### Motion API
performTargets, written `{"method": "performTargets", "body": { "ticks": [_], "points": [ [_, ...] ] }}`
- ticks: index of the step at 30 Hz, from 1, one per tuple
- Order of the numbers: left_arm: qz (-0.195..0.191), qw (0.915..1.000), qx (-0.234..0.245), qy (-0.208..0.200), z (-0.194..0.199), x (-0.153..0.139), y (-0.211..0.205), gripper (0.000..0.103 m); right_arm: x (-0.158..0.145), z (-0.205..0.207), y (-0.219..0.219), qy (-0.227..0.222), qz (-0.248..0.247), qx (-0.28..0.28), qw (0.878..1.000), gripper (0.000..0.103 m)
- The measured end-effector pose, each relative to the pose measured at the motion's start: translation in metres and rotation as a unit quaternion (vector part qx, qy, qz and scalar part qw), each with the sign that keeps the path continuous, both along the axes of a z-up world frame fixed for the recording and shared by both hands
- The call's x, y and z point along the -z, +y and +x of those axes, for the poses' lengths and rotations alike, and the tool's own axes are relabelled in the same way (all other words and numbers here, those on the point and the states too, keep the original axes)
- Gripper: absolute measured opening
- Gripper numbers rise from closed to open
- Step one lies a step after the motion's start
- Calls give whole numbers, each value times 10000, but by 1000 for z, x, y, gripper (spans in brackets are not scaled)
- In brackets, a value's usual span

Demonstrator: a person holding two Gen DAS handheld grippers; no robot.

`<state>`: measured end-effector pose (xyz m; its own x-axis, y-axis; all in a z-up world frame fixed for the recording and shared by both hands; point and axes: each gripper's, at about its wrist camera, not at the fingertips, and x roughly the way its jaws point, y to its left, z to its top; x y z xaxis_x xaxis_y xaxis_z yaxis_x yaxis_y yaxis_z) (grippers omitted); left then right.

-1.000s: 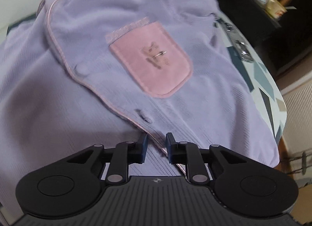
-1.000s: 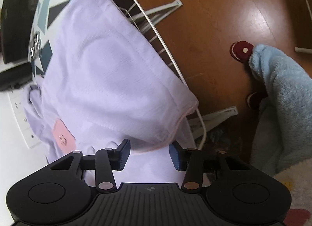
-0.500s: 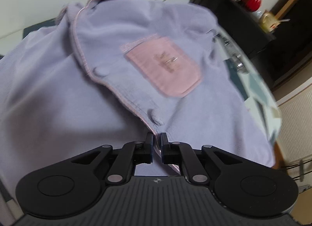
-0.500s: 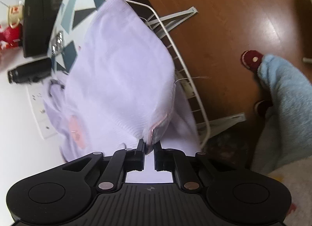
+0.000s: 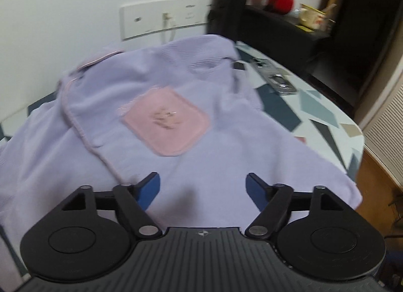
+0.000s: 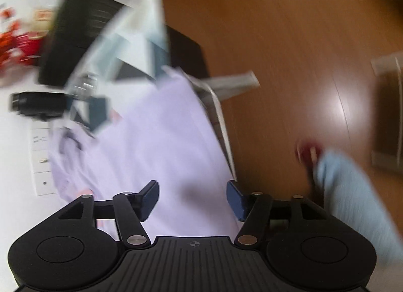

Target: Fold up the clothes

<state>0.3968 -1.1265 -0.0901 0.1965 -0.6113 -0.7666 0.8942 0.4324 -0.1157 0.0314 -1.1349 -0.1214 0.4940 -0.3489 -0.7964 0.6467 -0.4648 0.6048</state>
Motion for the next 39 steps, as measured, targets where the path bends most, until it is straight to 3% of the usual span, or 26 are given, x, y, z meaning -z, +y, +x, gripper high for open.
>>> {"method": "performTargets", "body": {
  "ticks": [2,4,6,11,13,15,19,23,25,27,31,37,39],
  "points": [
    [26,10000,42,73,-13,4,-4,81,-25,-5,-21,327,-535,-252,9977,71],
    [142,9998,66,95,-24,13,-8,81,-49,-4,-40,847,-1027,-472,9900,89],
    [263,9996,30,124,-31,22,-14,81,-67,-2,-63,1238,-1445,-703,9792,96],
    [280,9986,-403,200,-33,23,-41,81,-96,21,-146,1511,-2088,-1559,9536,100],
    [254,9974,-679,25,-32,19,-61,89,-107,40,-189,1370,-2270,-2068,9418,100],
    [248,9944,-1007,-188,-31,16,-82,91,-118,67,-234,1242,-2578,-2663,9204,100],
    [516,9825,-1754,-343,-29,22,-107,91,-128,120,-312,867,-3218,-3941,8565,97],
    [782,9641,-2489,-496,-26,28,-133,91,-103,176,-355,601,-3287,-5001,7989,84],
    [919,9501,-2928,-556,-26,33,-127,92,-75,208,-362,631,-3102,-5380,7813,69],
    [939,9337,-3428,-440,-23,40,-110,93,-43,243,-365,769,-2845,-5649,7707,58],
    [951,9063,-4116,-147,-18,52,-93,93,0,292,-365,1185,-2694,-5754,7631,57],
    [964,9117,-3990,-156,-16,67,-96,93,31,326,-351,1399,-2569,-5942,7492,57],
    [936,9098,-4042,-79,-11,70,-94,93,36,334,-345,1526,-2602,-5970,7433,55]
  ]
}}
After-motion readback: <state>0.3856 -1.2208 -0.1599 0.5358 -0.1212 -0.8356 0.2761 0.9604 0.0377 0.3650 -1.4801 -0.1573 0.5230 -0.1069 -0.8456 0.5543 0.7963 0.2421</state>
